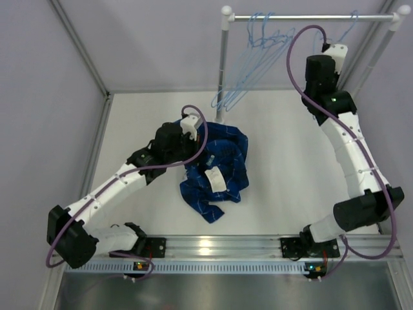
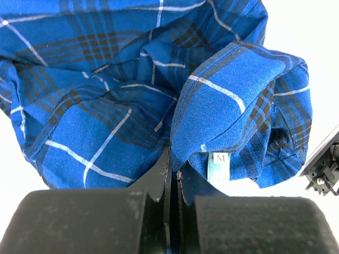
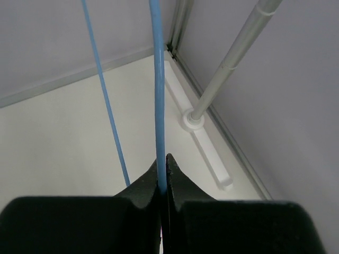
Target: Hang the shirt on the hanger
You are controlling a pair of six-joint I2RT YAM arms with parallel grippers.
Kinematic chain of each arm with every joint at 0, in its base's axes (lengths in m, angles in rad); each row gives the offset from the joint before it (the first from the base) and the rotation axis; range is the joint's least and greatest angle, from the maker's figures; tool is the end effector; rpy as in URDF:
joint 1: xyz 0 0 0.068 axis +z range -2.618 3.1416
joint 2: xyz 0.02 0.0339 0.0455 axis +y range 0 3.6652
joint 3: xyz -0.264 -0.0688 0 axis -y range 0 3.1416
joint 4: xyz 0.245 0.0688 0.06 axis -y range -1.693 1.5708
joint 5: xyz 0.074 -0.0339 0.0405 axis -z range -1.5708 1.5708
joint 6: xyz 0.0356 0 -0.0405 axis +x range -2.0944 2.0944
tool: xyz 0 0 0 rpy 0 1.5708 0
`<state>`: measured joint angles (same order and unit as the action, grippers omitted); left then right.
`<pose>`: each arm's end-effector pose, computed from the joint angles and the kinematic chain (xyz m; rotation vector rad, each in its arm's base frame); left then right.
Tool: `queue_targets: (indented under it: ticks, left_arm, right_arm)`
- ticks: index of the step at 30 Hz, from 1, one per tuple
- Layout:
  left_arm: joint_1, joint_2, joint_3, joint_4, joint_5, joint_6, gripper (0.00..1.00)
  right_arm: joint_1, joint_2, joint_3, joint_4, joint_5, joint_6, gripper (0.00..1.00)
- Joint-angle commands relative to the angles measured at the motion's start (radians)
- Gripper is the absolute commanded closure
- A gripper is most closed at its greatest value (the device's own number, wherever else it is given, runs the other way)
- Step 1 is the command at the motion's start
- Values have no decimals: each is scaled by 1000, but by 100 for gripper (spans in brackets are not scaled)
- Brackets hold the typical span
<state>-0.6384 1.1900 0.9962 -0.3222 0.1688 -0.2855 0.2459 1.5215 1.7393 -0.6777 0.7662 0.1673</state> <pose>0.2122 -0.1649 0.3165 0.4843 2.1094 -0.7249 0.3188 0.0546 0.4445 0.3939 1.8872 -0.4996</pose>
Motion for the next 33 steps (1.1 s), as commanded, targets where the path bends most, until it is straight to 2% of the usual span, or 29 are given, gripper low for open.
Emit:
queue_targets:
  ticks: [1, 11, 17, 21, 28, 31, 33]
  left_arm:
    - [-1, 19, 65, 6, 32, 16, 100]
    - [-1, 77, 116, 0, 57, 26, 100]
    - [-3, 79, 128, 0, 58, 42, 100]
    - [-1, 79, 125, 0, 80, 40, 100]
    - [-1, 71, 121, 0, 67, 45, 100]
    - [-1, 62, 116, 0, 51, 45, 100]
    - [-1, 63, 124, 5, 23, 40, 100]
  right_arm:
    - [-3, -112, -12, 93, -50, -77, 100]
    - [-5, -184, -12, 118, -206, -140, 100]
    - [-4, -325, -129, 164, -292, -138, 100]
    - [-5, -386, -150, 204, -363, -210, 100]
    - [-2, -429, -119, 199, -386, -221, 100]
    - [-3, -469, -135, 150, -442, -206, 100]
    - [-2, -510, -203, 135, -514, -187, 100]
